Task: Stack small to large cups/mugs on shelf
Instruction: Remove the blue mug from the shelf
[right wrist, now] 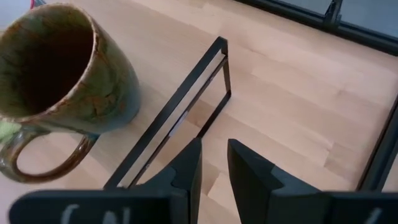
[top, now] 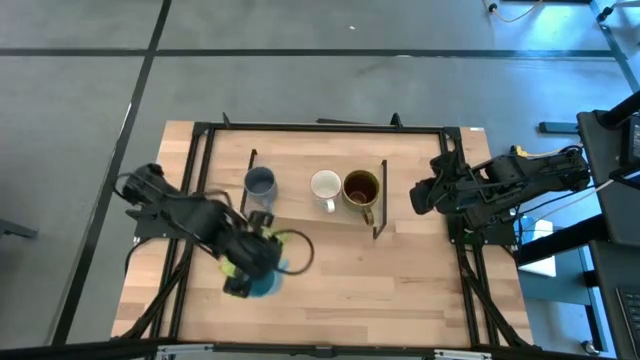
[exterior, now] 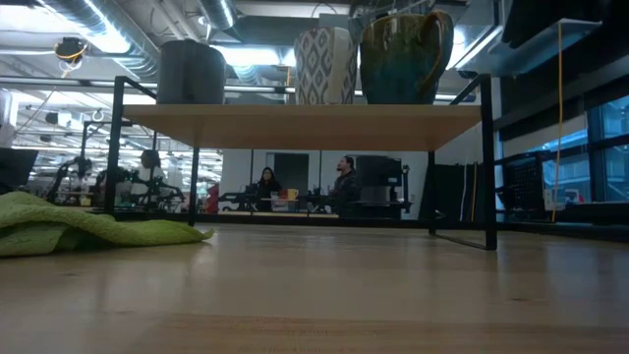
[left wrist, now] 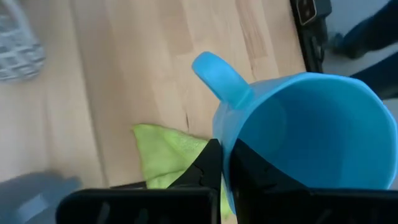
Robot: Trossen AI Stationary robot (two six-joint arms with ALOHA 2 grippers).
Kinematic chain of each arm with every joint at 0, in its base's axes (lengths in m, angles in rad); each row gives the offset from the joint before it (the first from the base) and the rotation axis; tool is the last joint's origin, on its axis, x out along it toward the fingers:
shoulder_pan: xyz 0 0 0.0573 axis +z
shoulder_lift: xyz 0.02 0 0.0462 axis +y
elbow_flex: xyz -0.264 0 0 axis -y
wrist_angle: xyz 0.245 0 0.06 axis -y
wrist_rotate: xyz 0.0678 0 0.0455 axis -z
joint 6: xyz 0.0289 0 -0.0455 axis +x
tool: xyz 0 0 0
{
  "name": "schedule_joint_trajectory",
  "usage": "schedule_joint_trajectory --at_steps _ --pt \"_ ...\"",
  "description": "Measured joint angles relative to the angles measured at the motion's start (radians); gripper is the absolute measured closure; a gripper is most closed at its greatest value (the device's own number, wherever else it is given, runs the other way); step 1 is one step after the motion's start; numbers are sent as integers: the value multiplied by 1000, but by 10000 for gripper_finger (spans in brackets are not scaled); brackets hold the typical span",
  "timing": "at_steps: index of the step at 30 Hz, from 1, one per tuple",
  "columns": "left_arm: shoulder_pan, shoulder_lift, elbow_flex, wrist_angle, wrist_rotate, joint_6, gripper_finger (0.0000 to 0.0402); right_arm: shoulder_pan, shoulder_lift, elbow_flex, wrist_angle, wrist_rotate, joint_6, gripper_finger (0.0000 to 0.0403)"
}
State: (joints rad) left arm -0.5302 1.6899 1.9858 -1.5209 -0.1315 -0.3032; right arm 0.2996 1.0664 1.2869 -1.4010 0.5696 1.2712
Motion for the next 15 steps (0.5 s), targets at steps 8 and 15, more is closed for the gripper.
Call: schedule_joint_trajectory --at_steps 8,15 --pt "-49 133 0 14 -21 -6 394 3 0 0 25 -70 -52 324" --pt "-111 181 0 15 -36 -29 394 40 0 0 41 -70 -53 324"
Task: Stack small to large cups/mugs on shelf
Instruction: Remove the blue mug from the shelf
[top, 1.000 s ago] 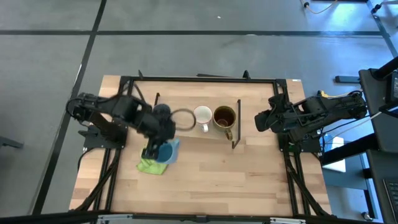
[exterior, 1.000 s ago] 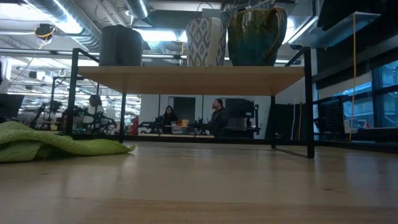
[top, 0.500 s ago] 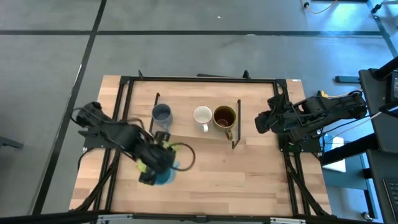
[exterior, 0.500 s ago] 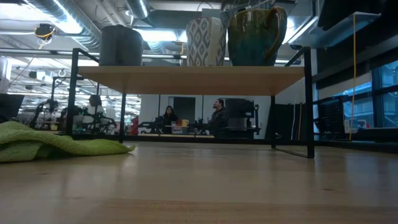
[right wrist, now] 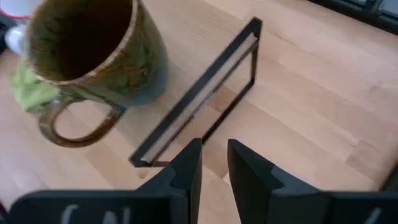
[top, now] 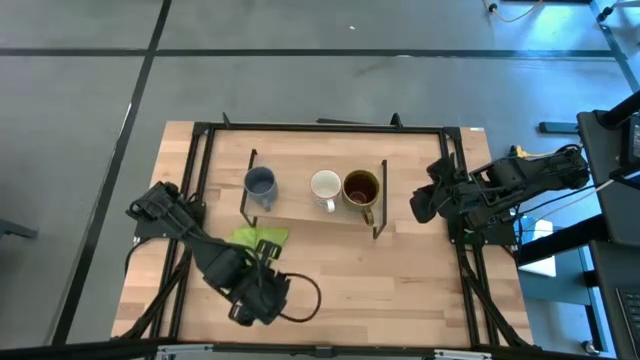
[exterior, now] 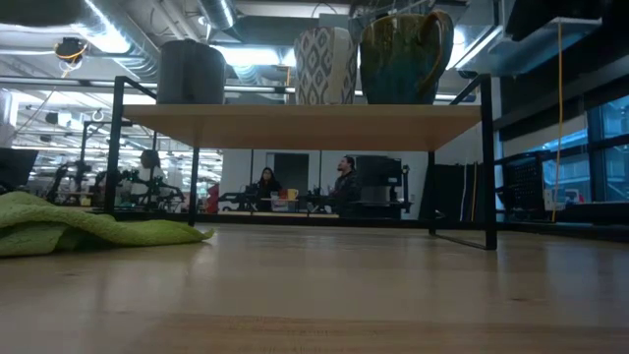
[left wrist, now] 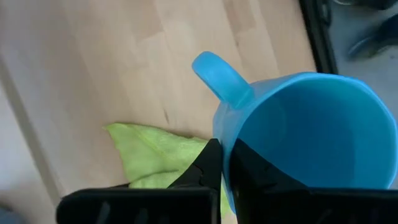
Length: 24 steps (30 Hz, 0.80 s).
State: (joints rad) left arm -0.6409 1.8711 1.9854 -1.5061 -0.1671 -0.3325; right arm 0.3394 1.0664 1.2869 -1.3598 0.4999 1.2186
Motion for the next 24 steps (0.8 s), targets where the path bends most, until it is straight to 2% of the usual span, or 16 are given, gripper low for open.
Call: schedule_joint_trajectory --at_steps 4,13,24 --pt "34 0 -7 38 -31 43 394 1 7 0 34 3 1 324" --pt "78 3 -146 241 56 157 394 1 75 0 161 6 9 324" --pt "77 2 -289 353 122 184 394 2 169 0 260 2 15 324"
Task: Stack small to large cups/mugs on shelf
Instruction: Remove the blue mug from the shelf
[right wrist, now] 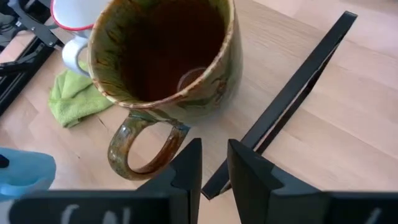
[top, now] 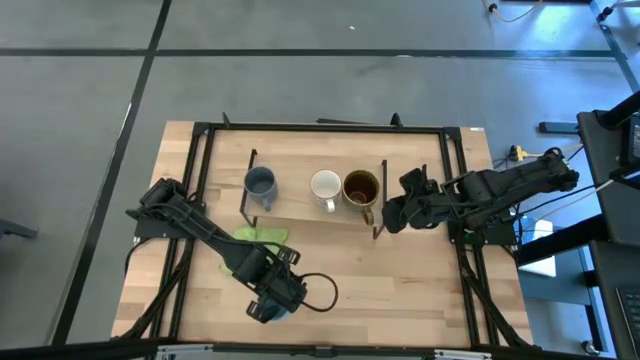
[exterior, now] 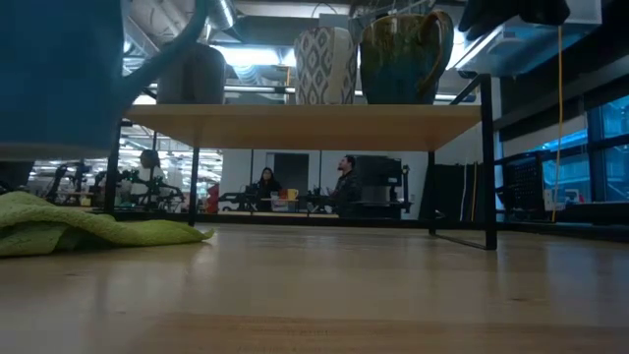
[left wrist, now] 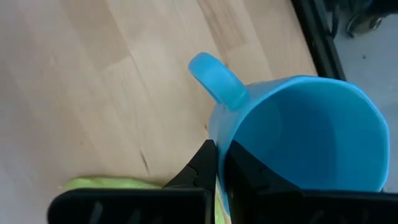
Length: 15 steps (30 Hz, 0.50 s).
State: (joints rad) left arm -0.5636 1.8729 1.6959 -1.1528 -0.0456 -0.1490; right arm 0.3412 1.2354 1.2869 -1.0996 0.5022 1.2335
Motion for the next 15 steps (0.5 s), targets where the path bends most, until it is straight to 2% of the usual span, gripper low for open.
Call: schedule_joint_trajectory --at_steps 15 --pt "10 0 -114 127 42 29 394 0 -55 0 -77 54 0 325"
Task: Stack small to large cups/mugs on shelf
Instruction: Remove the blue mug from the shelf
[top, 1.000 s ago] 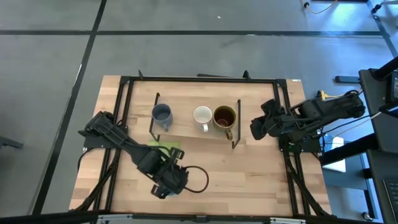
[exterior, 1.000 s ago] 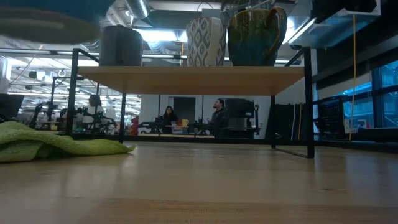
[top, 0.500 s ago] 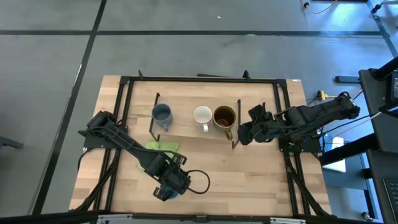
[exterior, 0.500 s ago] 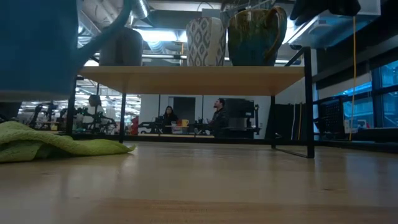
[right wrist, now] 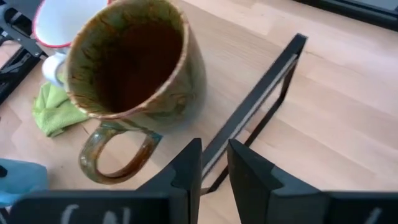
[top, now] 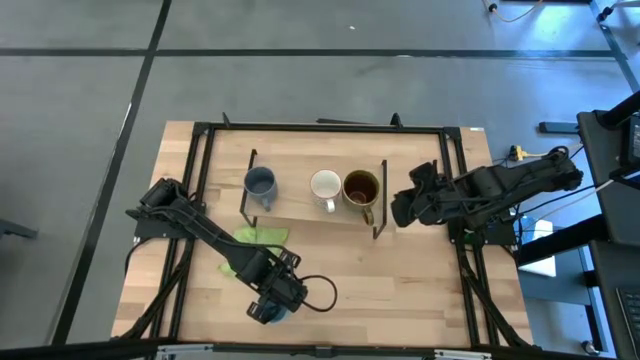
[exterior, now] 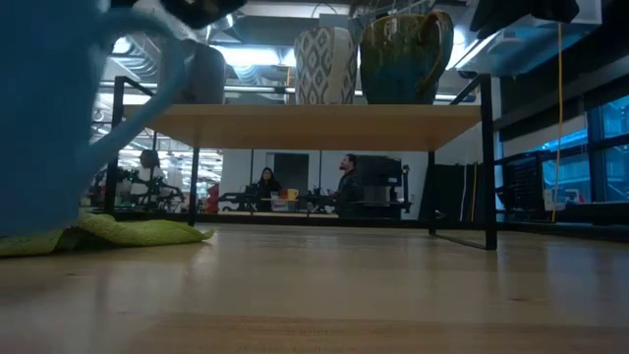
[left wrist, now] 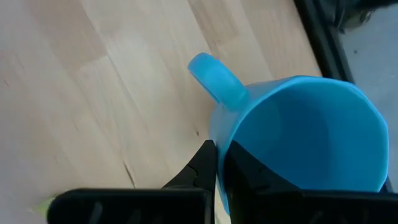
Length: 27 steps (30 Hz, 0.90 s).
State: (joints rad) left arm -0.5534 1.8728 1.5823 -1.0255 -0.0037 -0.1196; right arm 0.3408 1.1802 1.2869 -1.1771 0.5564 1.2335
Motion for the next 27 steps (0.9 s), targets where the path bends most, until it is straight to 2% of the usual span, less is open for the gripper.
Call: schedule_joint_trajectory --at_steps 13,17,27 --pt "56 -1 -22 -3 32 34 393 -5 -6 0 -37 2 -4 325" --pt "77 13 -22 -4 17 36 380 -5 -6 0 -41 2 -4 325" --pt "73 30 -22 -16 15 44 374 -5 -6 0 -73 -8 -5 325"
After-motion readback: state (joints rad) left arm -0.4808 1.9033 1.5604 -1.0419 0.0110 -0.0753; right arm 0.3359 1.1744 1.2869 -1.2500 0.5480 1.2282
